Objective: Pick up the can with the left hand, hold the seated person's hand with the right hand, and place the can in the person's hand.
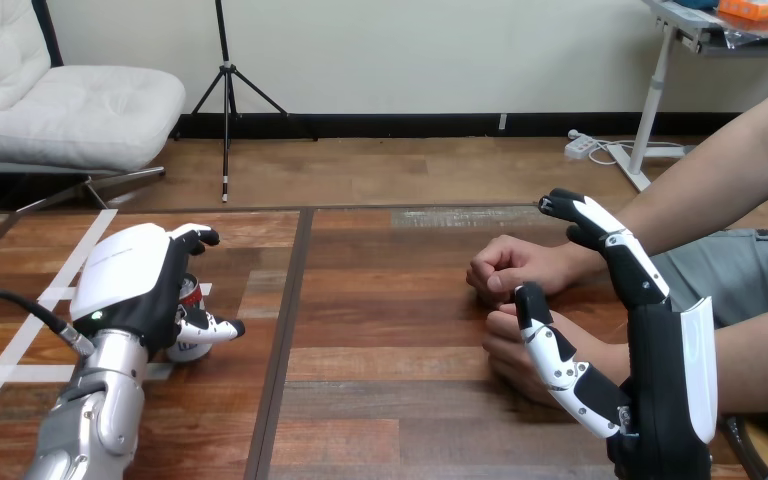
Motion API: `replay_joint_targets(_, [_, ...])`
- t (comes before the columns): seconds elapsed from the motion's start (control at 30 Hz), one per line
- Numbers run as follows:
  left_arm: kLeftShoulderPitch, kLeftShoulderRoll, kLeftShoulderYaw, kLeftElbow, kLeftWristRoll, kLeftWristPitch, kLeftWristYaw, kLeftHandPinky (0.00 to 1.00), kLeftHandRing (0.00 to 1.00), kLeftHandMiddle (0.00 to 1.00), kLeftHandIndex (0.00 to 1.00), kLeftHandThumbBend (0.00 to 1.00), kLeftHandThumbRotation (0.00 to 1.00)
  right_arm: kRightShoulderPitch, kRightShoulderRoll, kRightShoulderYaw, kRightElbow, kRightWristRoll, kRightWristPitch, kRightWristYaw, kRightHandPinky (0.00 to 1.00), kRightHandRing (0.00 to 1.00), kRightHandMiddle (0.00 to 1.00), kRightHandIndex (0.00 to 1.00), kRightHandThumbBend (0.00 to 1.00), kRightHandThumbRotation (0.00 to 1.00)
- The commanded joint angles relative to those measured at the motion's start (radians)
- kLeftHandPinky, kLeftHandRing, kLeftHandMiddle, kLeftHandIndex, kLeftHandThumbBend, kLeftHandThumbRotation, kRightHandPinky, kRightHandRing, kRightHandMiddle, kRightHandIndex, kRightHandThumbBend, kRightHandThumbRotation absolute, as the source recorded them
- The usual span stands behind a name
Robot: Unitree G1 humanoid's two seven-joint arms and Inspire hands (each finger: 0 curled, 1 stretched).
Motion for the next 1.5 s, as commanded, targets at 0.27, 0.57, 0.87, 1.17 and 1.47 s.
replay_joint_targets(0.27, [-0.034, 0.025, -0.005, -0.024, -0.015, -0.003, -0.004, 0.61, 0.7, 0.75, 0.74, 0.75, 0.04, -0.065, -0.004, -0.009, 0.002, 0.009, -0.016, -0.001, 0.79, 0.84, 0.81, 0.75, 0.32, 0.29])
replay_joint_targets(0.57, [-0.032, 0.023, -0.002, -0.028, -0.02, -0.01, 0.008, 0.6, 0.69, 0.74, 0.74, 0.75, 0.04, -0.067, -0.003, -0.008, 0.003, 0.013, -0.012, 0.001, 0.8, 0.84, 0.8, 0.75, 0.31, 0.28])
replay_joint_targets(0.87, [-0.031, 0.026, -0.004, -0.035, -0.022, -0.006, 0.01, 0.6, 0.69, 0.73, 0.73, 0.76, 0.04, -0.07, -0.002, -0.007, 0.004, 0.015, -0.014, 0.002, 0.8, 0.83, 0.8, 0.74, 0.31, 0.27])
replay_joint_targets(1.17, [-0.027, 0.02, -0.007, -0.066, -0.009, 0.045, -0.003, 0.6, 0.68, 0.73, 0.73, 0.77, 0.03, -0.073, -0.001, -0.008, 0.004, 0.01, -0.012, -0.001, 0.79, 0.83, 0.8, 0.74, 0.31, 0.26])
replay_joint_targets(1.47, [-0.031, 0.023, -0.034, -0.109, 0.035, 0.162, -0.073, 0.61, 0.7, 0.76, 0.75, 0.78, 0.03, -0.075, 0.0, -0.007, 0.006, 0.012, -0.012, 0.0, 0.78, 0.82, 0.8, 0.74, 0.31, 0.26])
